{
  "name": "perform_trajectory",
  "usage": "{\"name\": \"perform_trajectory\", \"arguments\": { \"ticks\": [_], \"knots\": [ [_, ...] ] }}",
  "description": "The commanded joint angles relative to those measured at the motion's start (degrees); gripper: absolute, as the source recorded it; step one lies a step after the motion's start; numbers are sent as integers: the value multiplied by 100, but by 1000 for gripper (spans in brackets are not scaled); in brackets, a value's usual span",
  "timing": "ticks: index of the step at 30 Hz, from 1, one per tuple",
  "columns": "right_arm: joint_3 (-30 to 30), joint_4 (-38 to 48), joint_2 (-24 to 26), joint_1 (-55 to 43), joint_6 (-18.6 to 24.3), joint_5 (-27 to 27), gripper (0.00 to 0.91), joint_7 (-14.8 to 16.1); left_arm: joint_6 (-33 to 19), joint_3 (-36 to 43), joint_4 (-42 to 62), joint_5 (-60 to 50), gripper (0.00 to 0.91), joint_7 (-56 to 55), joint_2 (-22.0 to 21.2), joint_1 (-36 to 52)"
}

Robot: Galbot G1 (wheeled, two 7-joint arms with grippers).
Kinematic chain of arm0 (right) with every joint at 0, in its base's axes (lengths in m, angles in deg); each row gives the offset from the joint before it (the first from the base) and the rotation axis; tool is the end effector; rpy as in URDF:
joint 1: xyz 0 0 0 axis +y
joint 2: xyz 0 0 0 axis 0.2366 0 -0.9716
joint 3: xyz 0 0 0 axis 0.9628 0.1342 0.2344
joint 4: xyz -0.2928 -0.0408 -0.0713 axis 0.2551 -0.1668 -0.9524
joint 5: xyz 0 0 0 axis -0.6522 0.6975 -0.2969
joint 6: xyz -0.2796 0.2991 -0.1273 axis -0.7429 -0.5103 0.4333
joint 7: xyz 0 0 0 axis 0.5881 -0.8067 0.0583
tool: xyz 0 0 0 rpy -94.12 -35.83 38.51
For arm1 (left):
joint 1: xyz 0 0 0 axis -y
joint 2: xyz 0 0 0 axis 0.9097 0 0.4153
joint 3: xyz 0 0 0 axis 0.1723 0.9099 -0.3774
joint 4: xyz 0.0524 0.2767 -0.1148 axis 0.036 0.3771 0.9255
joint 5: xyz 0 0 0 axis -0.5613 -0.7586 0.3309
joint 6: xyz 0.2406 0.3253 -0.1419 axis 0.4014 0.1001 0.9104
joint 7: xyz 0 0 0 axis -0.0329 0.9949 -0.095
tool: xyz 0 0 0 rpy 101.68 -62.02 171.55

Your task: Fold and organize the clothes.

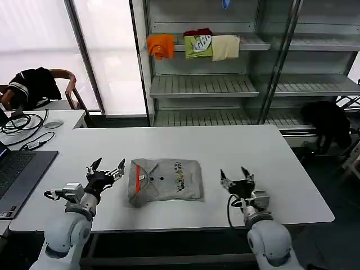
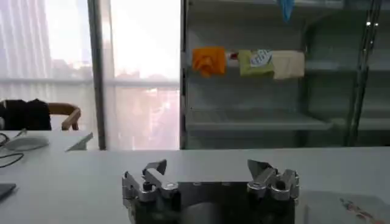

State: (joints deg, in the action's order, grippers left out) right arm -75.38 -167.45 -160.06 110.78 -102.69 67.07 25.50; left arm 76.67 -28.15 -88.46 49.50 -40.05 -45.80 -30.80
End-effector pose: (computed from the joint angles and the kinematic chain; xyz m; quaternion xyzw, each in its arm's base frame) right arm 0.3694 0.0062 -0.1768 0.0483 -0.9927 0.0418 0.1024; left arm 0.3791 0.0694 -0.1648 -0.0348 -0.9952 0.0131 0.0904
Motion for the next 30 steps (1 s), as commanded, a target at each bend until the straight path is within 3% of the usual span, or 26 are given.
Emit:
{"name": "perform_trajectory", "arguments": {
  "ticks": [1, 8, 19, 30],
  "knots": [
    [-729, 133, 606, -259, -355, -469, 907, 153, -247, -382, 288, 834, 907, 64, 1, -129],
    [-708, 149, 537, -372, -420, -132, 907, 522, -511, -494, 422, 953, 907, 70, 111, -248],
    [-585, 538, 776, -635, -309, 218, 907, 634, -1293, -497, 721, 908, 907, 499, 225, -322],
    [-527, 292, 745, -571, -274, 312, 907, 620, -1101, -568, 615, 949, 907, 561, 204, -336]
  ]
}}
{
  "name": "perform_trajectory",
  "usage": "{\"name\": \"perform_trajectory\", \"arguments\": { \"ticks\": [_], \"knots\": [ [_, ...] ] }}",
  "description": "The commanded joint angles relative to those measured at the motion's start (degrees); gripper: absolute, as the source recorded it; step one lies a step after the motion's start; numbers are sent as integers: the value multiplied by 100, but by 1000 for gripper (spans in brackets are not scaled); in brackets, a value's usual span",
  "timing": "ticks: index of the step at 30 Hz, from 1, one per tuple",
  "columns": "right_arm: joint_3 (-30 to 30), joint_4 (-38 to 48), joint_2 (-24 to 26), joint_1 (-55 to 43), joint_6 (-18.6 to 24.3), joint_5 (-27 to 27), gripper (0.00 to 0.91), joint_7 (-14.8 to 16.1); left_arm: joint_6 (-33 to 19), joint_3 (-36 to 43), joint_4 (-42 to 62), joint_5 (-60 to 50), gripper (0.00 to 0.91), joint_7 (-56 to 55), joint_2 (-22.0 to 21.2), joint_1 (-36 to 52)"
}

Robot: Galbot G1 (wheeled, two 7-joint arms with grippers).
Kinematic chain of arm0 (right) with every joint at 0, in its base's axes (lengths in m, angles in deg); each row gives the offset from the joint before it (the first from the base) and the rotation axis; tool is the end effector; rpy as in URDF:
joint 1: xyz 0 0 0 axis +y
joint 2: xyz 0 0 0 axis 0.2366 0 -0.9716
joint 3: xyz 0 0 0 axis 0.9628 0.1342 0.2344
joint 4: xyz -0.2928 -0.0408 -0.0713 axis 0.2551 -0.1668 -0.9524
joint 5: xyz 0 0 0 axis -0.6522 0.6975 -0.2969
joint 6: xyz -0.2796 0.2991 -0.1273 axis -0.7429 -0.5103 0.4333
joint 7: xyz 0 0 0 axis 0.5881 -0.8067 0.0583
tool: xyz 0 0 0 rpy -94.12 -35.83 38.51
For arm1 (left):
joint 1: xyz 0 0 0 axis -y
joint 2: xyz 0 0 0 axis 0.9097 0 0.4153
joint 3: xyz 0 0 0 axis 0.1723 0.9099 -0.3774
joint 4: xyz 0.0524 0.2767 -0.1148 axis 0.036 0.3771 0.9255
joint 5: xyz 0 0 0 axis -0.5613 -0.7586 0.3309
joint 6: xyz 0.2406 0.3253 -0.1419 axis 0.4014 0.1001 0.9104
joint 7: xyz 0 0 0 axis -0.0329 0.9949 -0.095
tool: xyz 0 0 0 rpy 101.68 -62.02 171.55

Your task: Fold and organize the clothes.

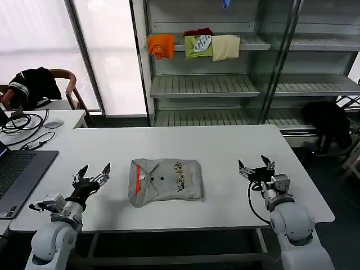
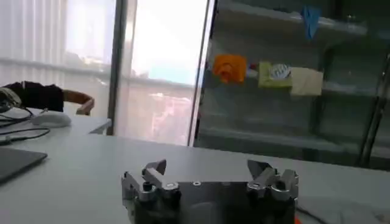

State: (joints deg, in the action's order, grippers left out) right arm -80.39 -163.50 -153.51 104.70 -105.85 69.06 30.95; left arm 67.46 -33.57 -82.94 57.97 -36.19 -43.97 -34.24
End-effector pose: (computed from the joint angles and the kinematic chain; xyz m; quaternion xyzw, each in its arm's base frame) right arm 0.3986 -0.0497 -0.1517 0.0456 -0.9898 0.0803 0.1086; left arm 0.3750 0.1241 -0.2080 -0.0239 -0.9948 0.0752 0.0651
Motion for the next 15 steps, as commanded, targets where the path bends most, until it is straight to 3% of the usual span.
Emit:
{"name": "perform_trajectory", "arguments": {
  "ticks": [1, 10, 13, 14, 15],
  "knots": [
    [-30, -160, 98, 80, 62, 99, 907, 90, -191, -19, 93, 100, 907, 176, 19, 12],
    [-49, -186, 162, 207, 23, 39, 907, 38, -350, 170, 120, 203, 907, 191, -39, 85],
    [-5, -189, 172, 281, 315, -180, 907, 153, -376, 194, 182, 429, 907, 188, -33, 158],
    [10, -191, 179, 324, 651, -139, 907, 239, -350, 212, 197, 475, 907, 174, -18, 191],
    [5, -211, 186, 344, 728, -151, 907, 342, -314, 222, 223, 473, 907, 166, -9, 210]
  ]
}}
